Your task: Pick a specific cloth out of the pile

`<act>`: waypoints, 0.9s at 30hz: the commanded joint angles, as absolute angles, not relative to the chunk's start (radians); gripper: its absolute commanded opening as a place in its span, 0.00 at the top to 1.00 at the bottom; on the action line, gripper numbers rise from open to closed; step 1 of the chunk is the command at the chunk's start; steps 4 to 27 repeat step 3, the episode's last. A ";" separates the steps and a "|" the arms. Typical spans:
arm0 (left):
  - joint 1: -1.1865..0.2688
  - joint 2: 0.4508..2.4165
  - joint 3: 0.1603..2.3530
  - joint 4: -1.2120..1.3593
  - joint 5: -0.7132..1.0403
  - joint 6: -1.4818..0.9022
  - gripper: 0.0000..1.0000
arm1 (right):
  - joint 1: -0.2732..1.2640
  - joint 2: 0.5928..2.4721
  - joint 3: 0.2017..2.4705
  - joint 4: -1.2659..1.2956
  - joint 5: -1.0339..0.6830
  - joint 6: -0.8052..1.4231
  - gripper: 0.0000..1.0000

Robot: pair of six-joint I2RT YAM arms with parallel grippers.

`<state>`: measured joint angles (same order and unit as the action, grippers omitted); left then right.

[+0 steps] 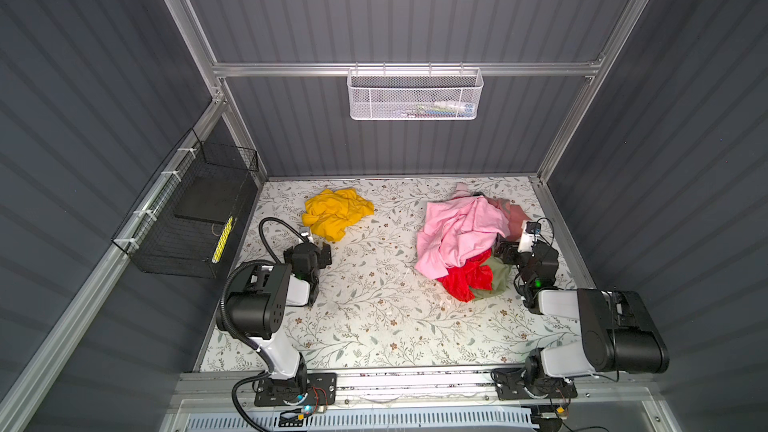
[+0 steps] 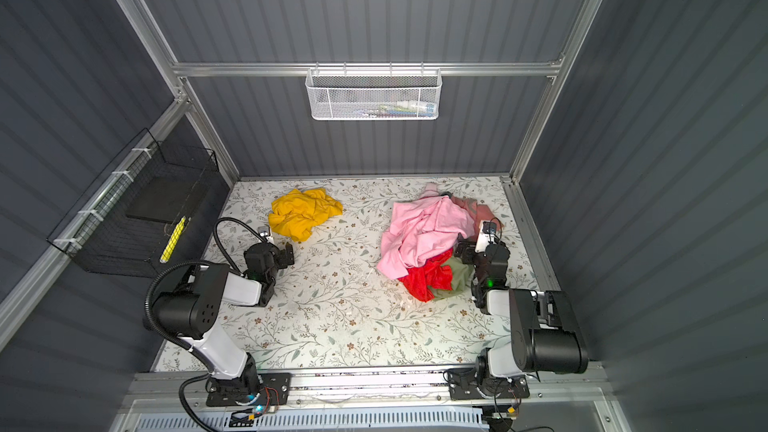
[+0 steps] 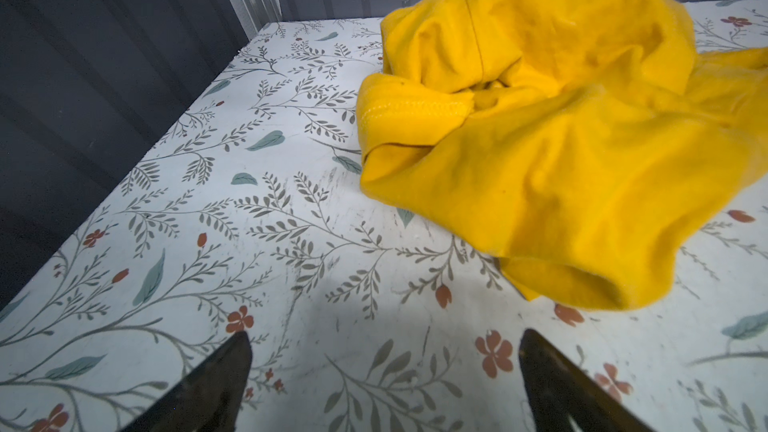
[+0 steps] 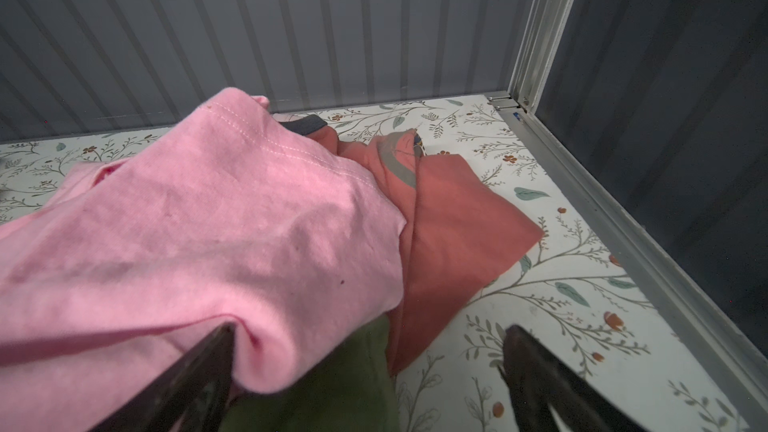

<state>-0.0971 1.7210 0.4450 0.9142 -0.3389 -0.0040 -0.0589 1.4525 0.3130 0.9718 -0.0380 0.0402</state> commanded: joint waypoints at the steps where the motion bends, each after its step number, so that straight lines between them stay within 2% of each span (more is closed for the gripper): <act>1: -0.094 1.718 0.461 0.934 -0.335 -0.014 0.00 | -0.058 1.459 0.326 0.974 -0.035 0.037 0.01; 27: -0.094 1.718 0.460 0.937 -0.336 -0.013 0.00 | -0.058 1.459 0.327 0.974 -0.034 0.036 0.01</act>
